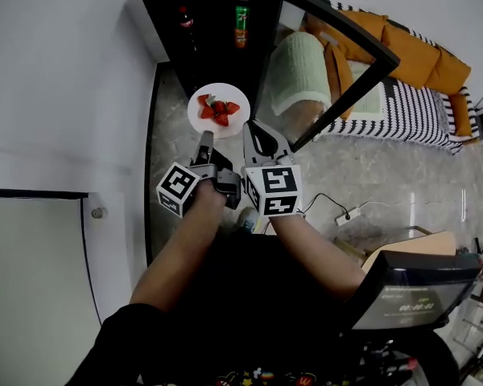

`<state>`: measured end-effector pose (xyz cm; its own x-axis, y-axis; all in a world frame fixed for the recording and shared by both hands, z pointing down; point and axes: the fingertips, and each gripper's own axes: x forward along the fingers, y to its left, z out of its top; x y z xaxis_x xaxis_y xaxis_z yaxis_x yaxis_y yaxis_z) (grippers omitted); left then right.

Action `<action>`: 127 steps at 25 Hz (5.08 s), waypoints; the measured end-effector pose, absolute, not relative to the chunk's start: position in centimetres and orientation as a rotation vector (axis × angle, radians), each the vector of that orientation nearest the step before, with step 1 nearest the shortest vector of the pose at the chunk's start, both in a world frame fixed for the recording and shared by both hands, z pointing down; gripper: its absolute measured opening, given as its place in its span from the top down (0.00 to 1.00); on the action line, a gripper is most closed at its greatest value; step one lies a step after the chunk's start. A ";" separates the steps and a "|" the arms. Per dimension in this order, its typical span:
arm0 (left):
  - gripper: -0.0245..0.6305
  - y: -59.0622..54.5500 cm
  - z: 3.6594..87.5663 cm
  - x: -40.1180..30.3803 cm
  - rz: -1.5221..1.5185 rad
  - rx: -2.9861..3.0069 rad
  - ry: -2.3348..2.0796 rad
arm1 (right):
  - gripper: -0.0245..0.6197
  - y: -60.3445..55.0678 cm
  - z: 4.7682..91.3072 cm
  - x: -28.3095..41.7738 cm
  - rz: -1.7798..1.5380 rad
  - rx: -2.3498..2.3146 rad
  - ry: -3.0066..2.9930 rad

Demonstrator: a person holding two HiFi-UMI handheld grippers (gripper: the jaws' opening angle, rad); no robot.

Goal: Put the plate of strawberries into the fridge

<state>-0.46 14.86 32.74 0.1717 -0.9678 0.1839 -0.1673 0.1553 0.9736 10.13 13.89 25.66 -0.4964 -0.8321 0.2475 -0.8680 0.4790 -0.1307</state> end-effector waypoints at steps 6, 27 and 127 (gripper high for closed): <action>0.95 14.3 32.2 -1.0 -0.888 1.303 -1.270 | 0.95 13.9 25.2 10.8 0.337 1.504 -2.600; 0.95 1.3 35.3 -6.2 -0.832 1.315 -1.204 | 0.96 1.5 27.1 3.9 0.286 1.494 -2.572; 0.95 -20.7 52.4 -9.6 -0.763 1.117 -1.211 | 0.95 -19.8 43.3 1.0 0.509 1.537 -2.385</action>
